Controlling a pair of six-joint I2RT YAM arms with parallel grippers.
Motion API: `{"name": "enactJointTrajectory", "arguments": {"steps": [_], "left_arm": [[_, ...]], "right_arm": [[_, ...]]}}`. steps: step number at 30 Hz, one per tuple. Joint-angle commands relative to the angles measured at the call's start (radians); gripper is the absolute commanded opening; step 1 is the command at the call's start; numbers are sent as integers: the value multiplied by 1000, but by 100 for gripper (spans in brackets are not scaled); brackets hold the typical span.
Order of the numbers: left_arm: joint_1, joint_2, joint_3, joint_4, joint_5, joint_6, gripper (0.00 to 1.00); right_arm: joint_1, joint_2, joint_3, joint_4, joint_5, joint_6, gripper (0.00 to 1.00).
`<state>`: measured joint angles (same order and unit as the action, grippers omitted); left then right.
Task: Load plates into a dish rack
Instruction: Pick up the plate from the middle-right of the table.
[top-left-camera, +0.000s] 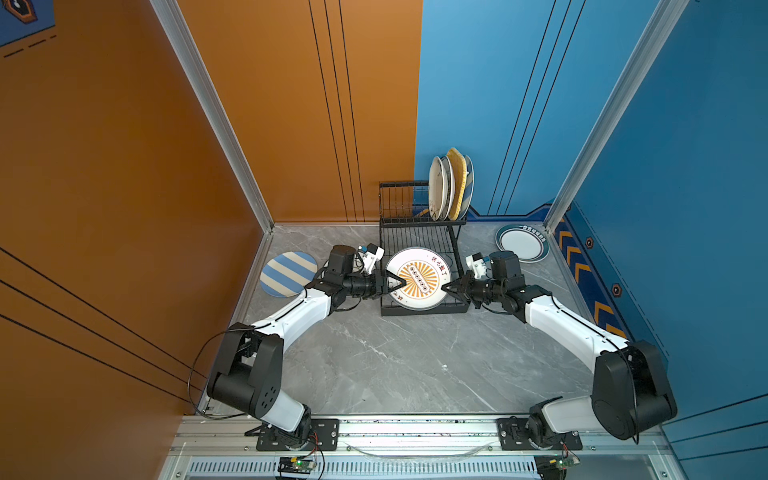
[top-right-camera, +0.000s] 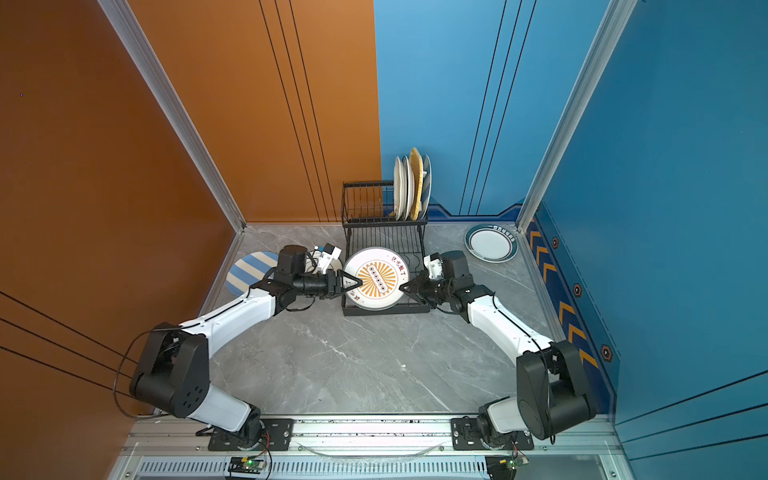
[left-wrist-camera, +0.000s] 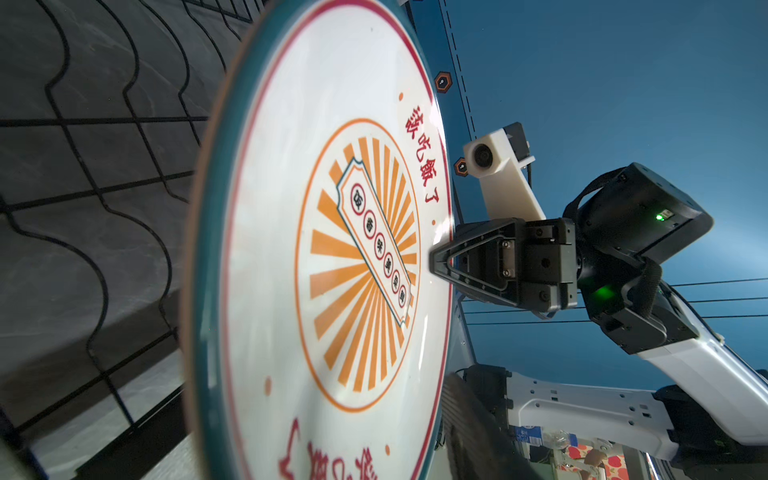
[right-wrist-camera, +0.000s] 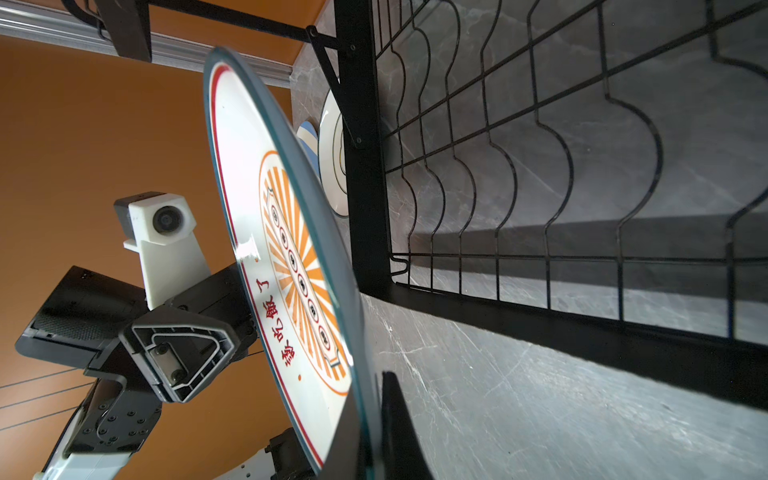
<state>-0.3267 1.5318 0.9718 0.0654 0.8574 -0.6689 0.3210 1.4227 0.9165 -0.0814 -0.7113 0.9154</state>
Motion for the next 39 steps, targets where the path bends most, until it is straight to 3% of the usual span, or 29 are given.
{"name": "enactJointTrajectory", "arguments": {"steps": [1,3,9,11,17,24,31,39], "left_arm": [[14,3,5,51,8,-10,50],[20,1,4,51,6,-11,44],[26,0,-2,52,11,-17,11],[26,-2,-8,52,13,-20,1],[26,-3,-22,51,51,-35,0],[20,-4,-40,51,119,-55,0],[17,-13,-60,52,138,-69,0],[17,-9,-64,52,135,-72,0]], "right_arm": [[25,10,46,36,-50,-12,0],[32,15,50,34,-52,-15,0],[45,24,56,49,-65,-15,0],[46,24,56,60,-71,-13,7],[46,28,63,124,-81,-2,31],[47,72,108,197,-94,11,38],[49,109,140,246,-104,23,36],[58,116,144,261,-128,28,13]]}}
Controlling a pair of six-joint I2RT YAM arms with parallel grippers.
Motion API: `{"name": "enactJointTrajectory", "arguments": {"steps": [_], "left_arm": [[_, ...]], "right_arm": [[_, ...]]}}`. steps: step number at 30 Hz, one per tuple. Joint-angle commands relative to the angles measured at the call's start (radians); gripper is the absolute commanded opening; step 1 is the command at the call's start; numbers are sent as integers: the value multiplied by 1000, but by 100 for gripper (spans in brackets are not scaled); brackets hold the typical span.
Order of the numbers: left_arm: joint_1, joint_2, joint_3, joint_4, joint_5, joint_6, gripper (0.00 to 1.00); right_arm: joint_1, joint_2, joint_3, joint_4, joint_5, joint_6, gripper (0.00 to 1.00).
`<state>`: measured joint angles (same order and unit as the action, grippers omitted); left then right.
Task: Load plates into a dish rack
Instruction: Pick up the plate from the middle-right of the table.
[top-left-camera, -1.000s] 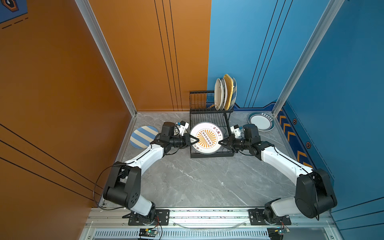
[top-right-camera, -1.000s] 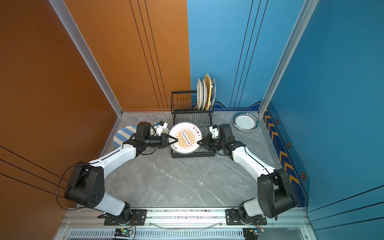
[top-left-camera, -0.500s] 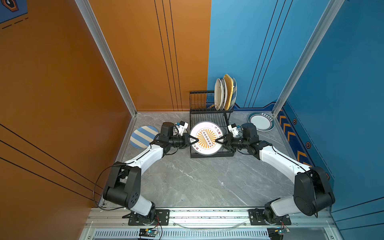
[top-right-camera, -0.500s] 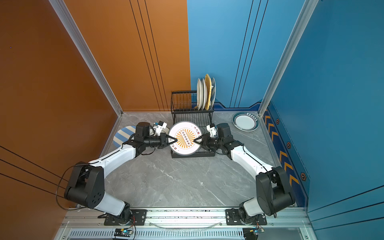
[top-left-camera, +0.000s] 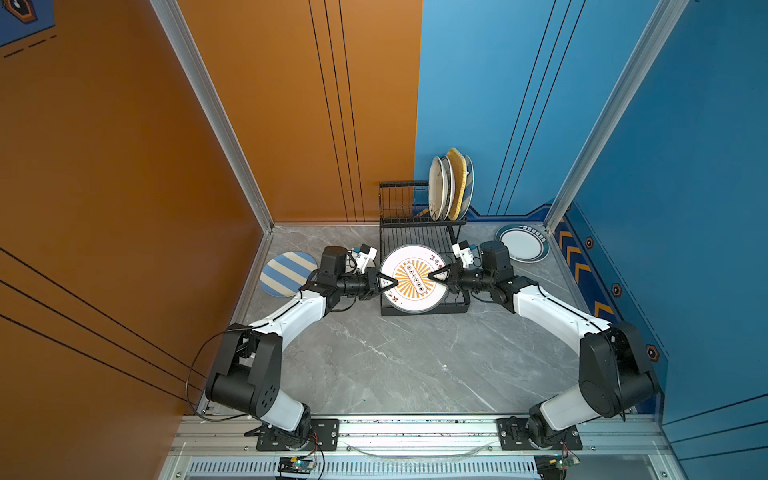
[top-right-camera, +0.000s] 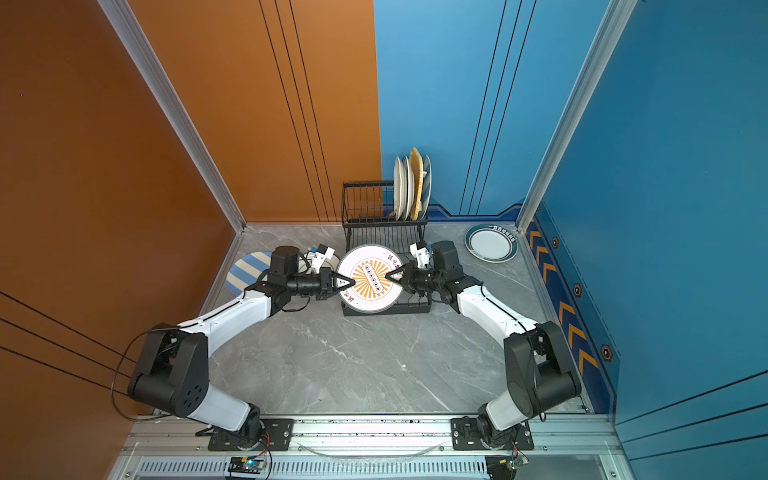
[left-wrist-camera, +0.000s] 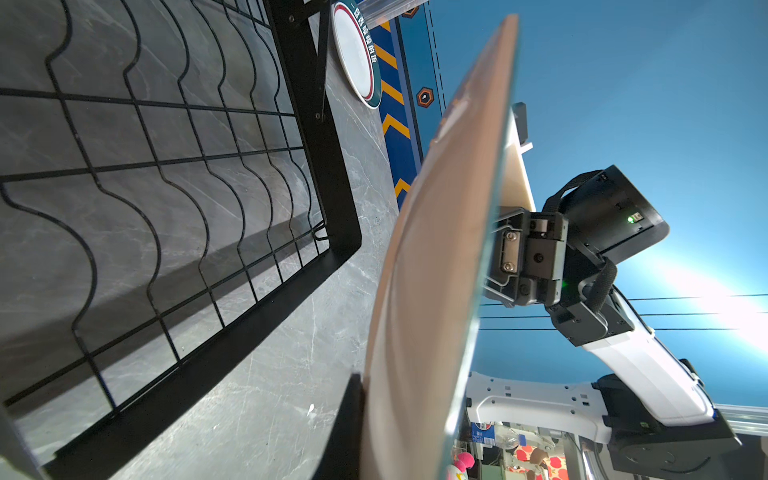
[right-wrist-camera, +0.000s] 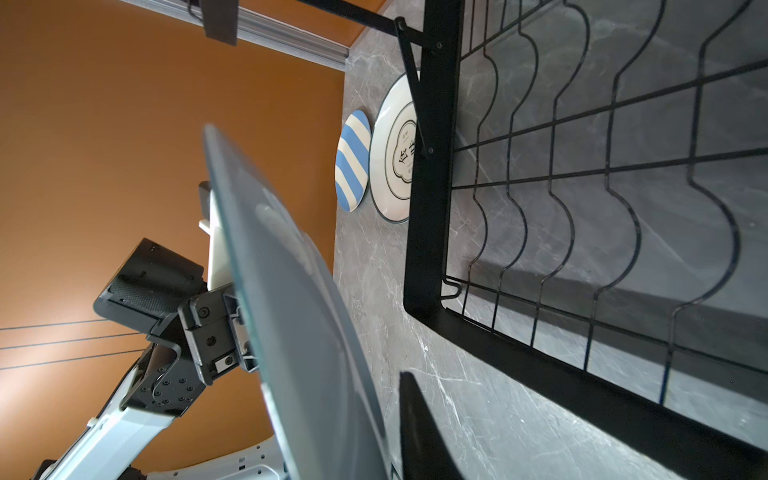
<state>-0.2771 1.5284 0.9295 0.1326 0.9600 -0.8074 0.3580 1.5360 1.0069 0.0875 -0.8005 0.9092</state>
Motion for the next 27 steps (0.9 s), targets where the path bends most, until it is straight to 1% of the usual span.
{"name": "enactJointTrajectory", "arguments": {"steps": [1,2,3,4,5,7,8,12,17,20,22,23,24,27], "left_arm": [[-32,-5,-22,-15,33,65,0],[-31,-4,-21,-16,33,65,1],[-30,-4,-22,-14,31,65,5],[-28,-5,-21,-15,29,65,10],[-25,-5,-21,-14,28,65,16],[-18,-12,-26,-16,18,64,32],[-14,-15,-29,-13,14,64,38],[11,-40,-42,-26,-10,72,58],[45,-77,-22,-140,-68,147,75],[62,-92,7,-230,-110,209,81],[73,-101,21,-273,-137,243,85],[79,-105,26,-291,-154,257,85],[85,-109,30,-308,-169,270,91],[92,-116,42,-360,-212,298,96]], "right_arm": [[21,1,53,93,-40,35,9],[21,1,54,92,-41,36,6],[21,-1,54,91,-43,34,2],[21,-5,53,88,-42,33,0],[21,-10,53,78,-38,29,0],[21,-24,61,35,-23,3,0],[22,-33,66,7,-12,-12,0],[24,-81,117,-180,77,-118,0],[43,-140,214,-425,251,-233,0],[64,-163,286,-539,358,-283,0],[88,-170,353,-618,448,-314,0],[99,-169,386,-654,487,-331,0],[115,-164,428,-694,532,-349,0],[166,-137,554,-798,678,-386,0]]}}
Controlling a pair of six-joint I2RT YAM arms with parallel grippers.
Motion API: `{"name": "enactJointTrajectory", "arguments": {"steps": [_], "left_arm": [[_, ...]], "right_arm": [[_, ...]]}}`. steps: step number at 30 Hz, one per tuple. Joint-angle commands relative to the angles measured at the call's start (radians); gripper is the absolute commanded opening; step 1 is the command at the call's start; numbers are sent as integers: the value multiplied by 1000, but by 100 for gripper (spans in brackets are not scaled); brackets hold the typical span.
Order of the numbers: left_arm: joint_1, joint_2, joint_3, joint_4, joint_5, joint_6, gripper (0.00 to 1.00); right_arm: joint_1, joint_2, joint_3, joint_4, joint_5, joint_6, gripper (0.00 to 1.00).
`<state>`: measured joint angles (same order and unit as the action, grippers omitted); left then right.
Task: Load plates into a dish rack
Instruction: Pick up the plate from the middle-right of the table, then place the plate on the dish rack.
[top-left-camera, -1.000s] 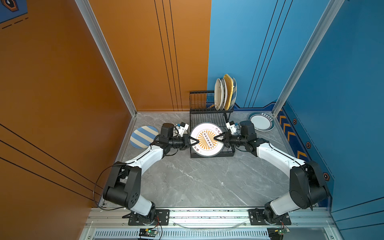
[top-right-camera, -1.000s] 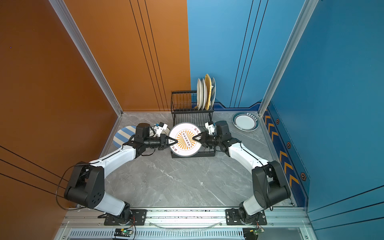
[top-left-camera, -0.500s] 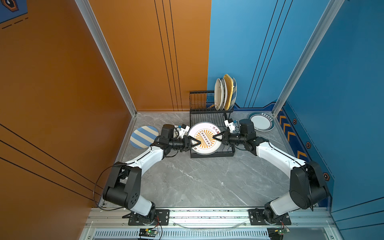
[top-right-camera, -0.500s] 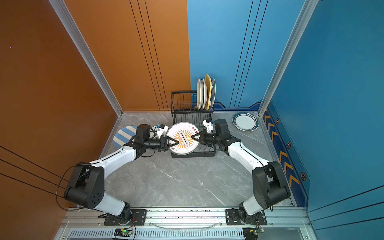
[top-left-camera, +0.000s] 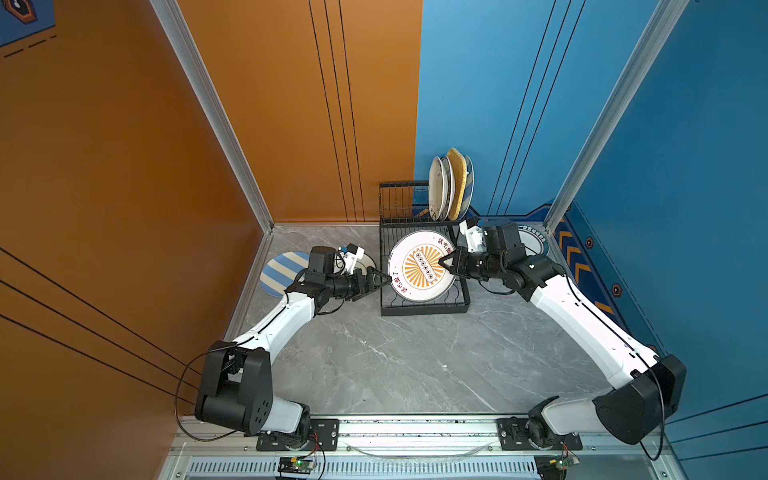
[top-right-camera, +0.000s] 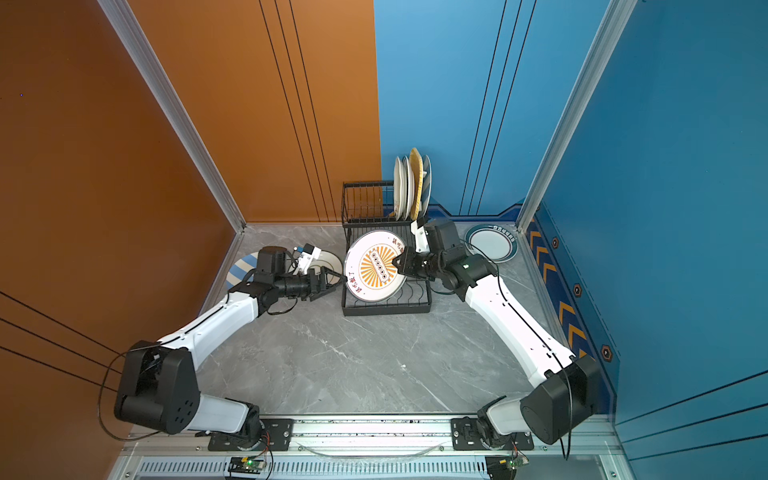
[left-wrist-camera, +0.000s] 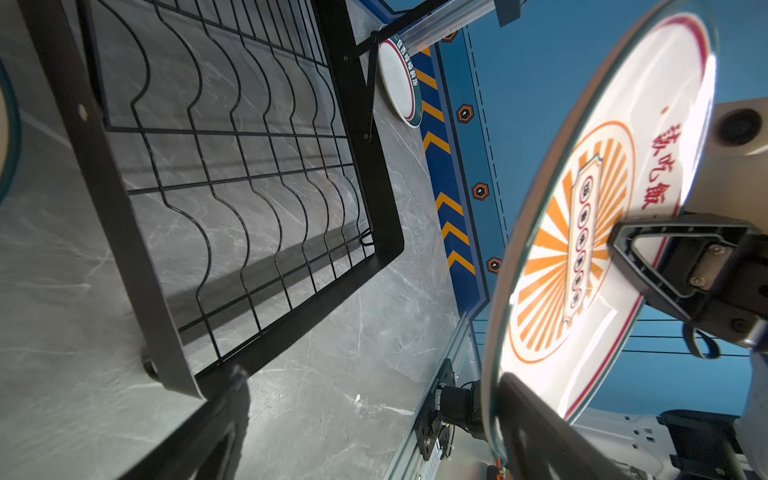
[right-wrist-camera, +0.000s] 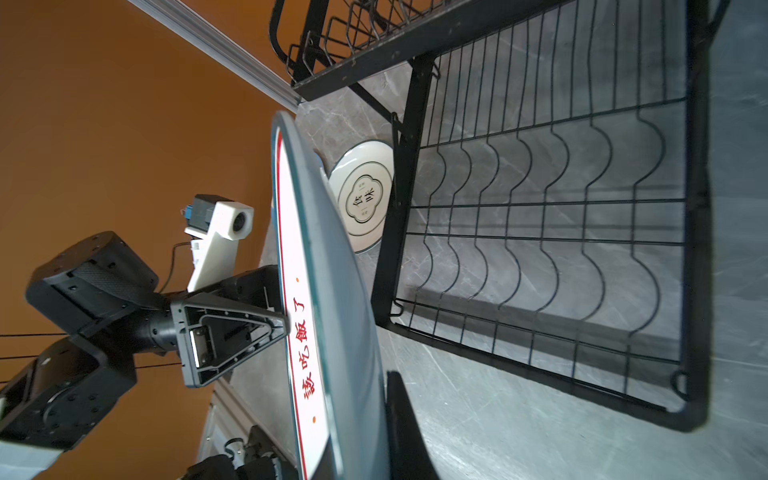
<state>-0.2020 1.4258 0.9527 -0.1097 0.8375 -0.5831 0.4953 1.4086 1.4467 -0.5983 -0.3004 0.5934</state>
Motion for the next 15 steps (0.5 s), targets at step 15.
{"name": "enactJointTrajectory", "arguments": {"steps": [15], "left_arm": [[24,-30,17,-170,-165,114,98]], "right_arm": [[286,280,688,-236,912,-257,0]]}}
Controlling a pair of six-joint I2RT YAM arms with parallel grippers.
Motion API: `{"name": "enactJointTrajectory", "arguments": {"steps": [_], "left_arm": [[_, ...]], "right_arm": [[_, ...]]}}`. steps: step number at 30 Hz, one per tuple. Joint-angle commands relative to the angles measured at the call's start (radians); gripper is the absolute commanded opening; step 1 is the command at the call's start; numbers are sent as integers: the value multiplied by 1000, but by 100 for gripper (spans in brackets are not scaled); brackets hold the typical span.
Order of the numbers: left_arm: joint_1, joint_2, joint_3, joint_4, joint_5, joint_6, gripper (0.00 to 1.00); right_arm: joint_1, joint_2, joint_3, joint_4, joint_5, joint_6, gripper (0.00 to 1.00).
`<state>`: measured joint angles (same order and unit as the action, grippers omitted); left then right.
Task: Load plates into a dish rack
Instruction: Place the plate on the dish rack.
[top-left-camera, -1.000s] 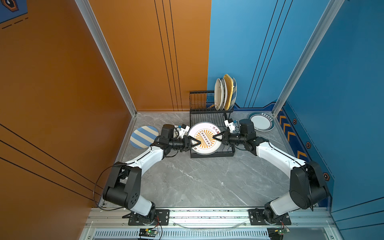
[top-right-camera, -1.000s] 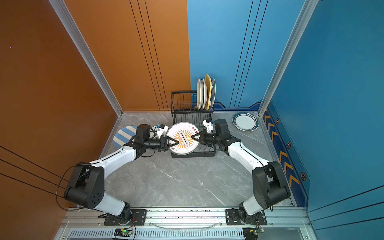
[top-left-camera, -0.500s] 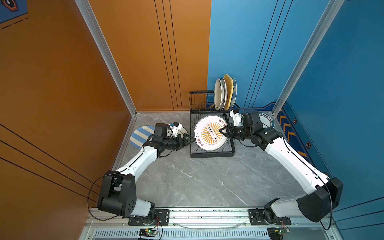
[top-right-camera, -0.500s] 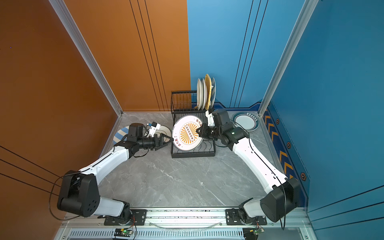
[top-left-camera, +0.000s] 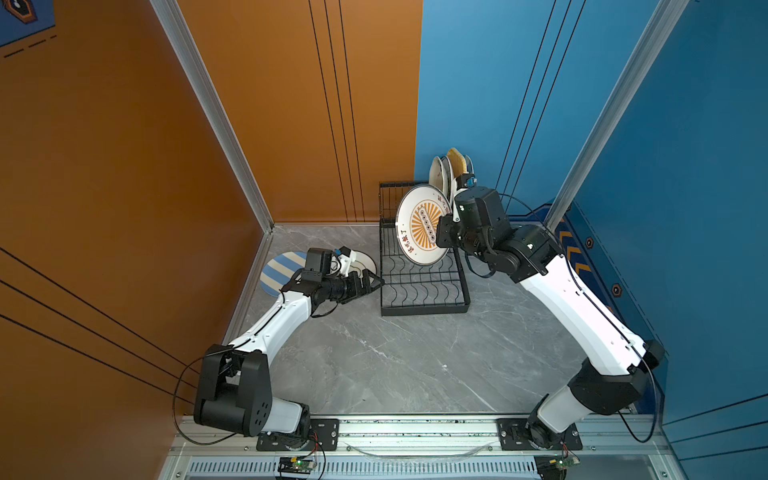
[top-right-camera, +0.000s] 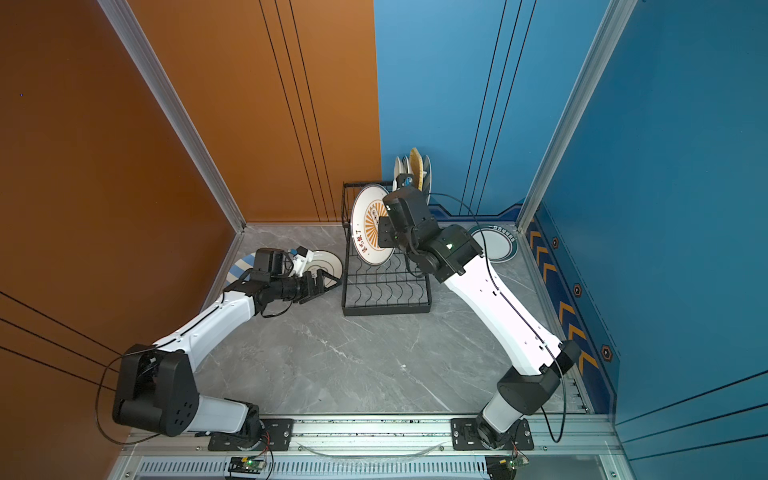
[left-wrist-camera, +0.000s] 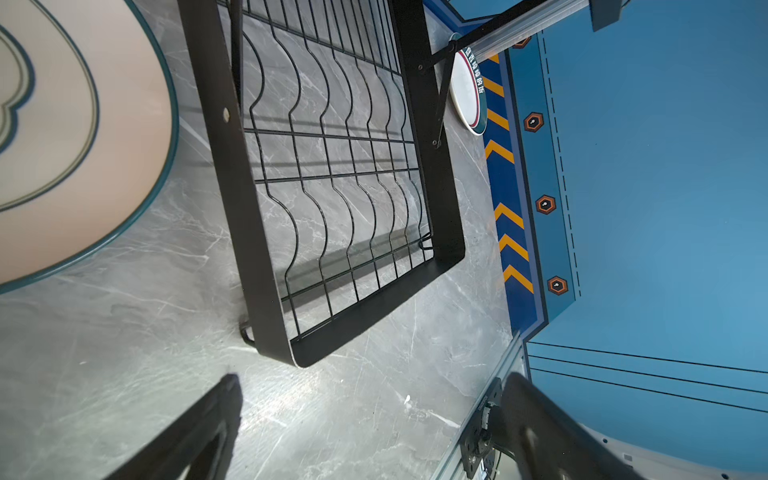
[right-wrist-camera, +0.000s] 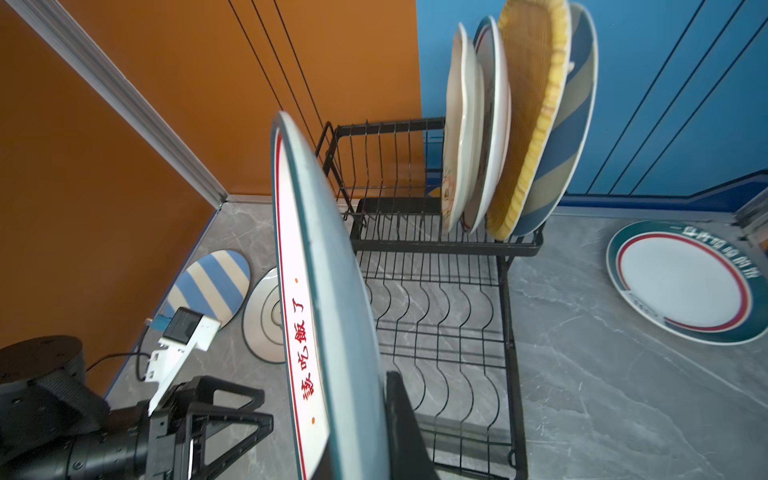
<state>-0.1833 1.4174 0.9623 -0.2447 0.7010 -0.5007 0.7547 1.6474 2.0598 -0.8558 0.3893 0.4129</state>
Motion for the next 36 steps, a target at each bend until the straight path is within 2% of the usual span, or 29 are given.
{"name": "enactJointTrajectory", "arguments": {"steps": [1,8,21,26,36], "left_arm": [[5,-23,7,-35,-29,32,98],[4,-41,-3,-50,-37,38,98],[-1,-77,-30,-60,-54,42,98],[-3,-80,-36,-59,-61,43,98],[-7,-81,-46,-59,-72,43,98]], "right_arm": [[38,57,91,49,259,-100,0],[60,175,178,276,438,-241,0],[35,341,184,737,574,-528,0],[9,391,200,809,587,-574,0],[-37,485,266,789,593,-582,0]]}}
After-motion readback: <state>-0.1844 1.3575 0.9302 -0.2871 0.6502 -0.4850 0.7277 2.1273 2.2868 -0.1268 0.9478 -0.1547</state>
